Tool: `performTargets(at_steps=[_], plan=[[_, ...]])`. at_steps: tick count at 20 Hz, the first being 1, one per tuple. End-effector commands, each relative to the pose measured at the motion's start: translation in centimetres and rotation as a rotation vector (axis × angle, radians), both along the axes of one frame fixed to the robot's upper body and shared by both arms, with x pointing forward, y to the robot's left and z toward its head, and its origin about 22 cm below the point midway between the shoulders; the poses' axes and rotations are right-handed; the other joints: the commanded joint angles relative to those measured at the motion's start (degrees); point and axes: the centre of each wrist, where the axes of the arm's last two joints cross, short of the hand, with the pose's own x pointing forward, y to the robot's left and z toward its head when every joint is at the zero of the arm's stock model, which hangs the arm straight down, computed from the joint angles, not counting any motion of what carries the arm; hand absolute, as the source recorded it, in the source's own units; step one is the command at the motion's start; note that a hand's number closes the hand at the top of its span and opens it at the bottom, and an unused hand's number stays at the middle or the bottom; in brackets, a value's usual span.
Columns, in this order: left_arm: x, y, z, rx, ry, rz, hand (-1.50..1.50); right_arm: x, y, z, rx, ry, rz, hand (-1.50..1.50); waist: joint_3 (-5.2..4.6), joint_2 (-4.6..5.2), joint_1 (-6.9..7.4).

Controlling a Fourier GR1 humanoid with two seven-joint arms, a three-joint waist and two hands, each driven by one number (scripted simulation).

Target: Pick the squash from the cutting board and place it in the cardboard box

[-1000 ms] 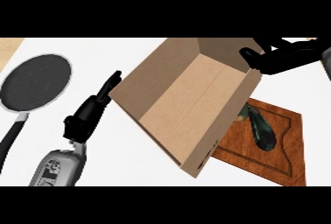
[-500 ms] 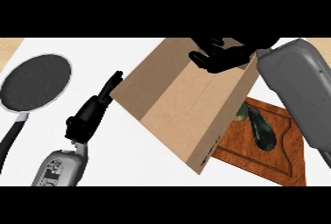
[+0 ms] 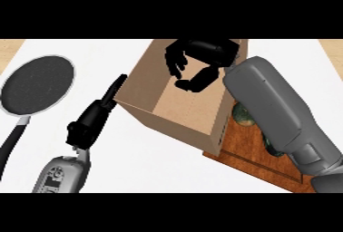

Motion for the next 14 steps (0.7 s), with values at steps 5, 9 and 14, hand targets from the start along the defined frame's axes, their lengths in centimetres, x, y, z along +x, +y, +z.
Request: performTargets(at_steps=[5,9,14], plan=[[-1.5,-2.0,-0.2,-0.009,0.038,0.002,0.0,0.6,3.0,-4.1,0.002,0.179,0.029,-1.5,-0.04,0.05,0.38],[-0.8,-1.2,-0.6,0.004,0.031,-0.019,0.0,2.3,-1.3,-3.4,0.241,0.334,0.017,-1.5,-0.02,0.42,0.35],[-0.3,-1.0,-0.3,0.003,0.015,-0.021,0.0,3.4,-3.3,-3.5,0.462,0.542,-0.001,-1.5,-0.03,0.51,0.51]])
